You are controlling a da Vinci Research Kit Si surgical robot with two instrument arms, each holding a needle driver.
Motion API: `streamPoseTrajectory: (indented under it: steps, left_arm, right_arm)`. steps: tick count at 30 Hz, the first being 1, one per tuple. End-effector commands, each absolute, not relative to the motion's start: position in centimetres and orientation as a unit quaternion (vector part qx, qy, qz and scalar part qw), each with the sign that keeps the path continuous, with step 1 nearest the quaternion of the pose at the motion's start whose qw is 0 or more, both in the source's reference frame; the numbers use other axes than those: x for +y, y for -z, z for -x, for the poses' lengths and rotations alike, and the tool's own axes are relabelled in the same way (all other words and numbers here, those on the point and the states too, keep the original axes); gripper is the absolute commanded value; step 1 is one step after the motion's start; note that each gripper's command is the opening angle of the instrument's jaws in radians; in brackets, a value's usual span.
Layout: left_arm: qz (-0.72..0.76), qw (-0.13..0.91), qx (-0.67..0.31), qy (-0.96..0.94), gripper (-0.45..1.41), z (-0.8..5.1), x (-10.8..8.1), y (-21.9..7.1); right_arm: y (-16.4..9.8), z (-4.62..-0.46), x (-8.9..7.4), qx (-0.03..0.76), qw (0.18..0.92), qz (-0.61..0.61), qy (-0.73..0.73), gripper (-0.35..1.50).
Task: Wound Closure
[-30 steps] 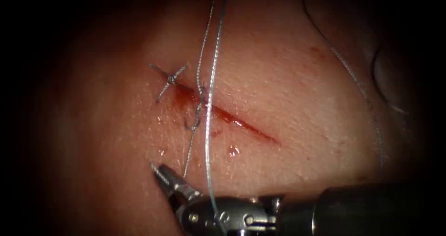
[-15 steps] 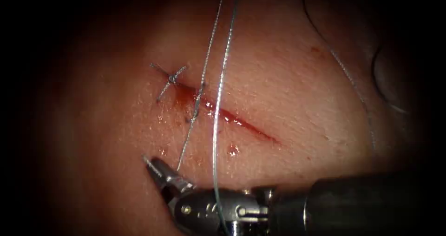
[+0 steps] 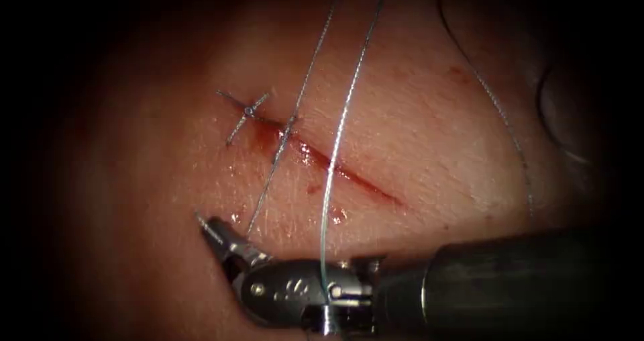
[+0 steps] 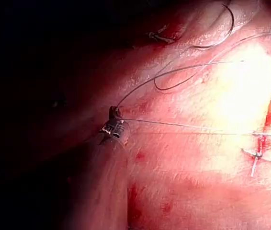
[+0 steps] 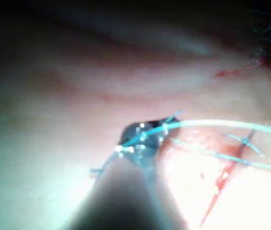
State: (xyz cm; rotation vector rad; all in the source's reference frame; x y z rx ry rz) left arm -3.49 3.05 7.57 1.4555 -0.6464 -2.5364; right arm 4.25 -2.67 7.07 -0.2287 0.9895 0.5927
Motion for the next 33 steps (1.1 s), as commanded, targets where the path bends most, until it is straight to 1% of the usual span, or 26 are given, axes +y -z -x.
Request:
streamPoseTrajectory:
  steps: [1, 9, 19, 27, 28, 29, 30, 31, 33]
  left_arm:
    - [-0.485, 0.072, -0.219, 0.844, -0.45, 3.56, 3.11, -7.63]
    - [-0.483, 0.074, -0.224, 0.843, -0.45, 3.69, 3.07, -7.74]
    - [-0.491, 0.079, -0.219, 0.839, -0.45, 3.64, 3.04, -7.72]
    - [-0.508, 0.09, -0.208, 0.831, -0.45, 3.48, 2.78, -7.51]
    - [-0.517, 0.087, -0.199, 0.828, -0.45, 3.39, 2.67, -7.38]
    - [-0.521, 0.086, -0.194, 0.827, -0.45, 3.36, 2.63, -7.33]
    - [-0.526, 0.084, -0.188, 0.825, -0.45, 3.31, 2.57, -7.24]
    - [-0.529, 0.082, -0.184, 0.824, -0.45, 3.27, 2.53, -7.18]
    - [-0.537, 0.081, -0.175, 0.821, -0.45, 3.2, 2.43, -7.03]
  right_arm:
    - [-7.12, -4.32, -2.83, 0.466, 0.835, 0.101, -0.274, -0.35]
    - [-7.12, -4.34, -2.92, 0.464, 0.839, 0.093, -0.267, -0.35]
    - [-7.13, -4.35, -2.96, 0.465, 0.84, 0.088, -0.265, -0.35]
    - [-6.96, -4.33, -2.88, 0.506, 0.819, 0.073, -0.261, -0.33]
    - [-6.86, -4.34, -2.86, 0.527, 0.805, 0.077, -0.259, 0.66]
    - [-6.81, -4.35, -2.86, 0.532, 0.806, 0.088, -0.245, 1.1]
    - [-6.75, -4.36, -2.87, 0.535, 0.806, 0.091, -0.237, 1.26]
    - [-6.7, -4.37, -2.89, 0.537, 0.806, 0.088, -0.235, 1.31]
    - [-6.59, -4.39, -2.97, 0.544, 0.806, 0.069, -0.222, 1.35]
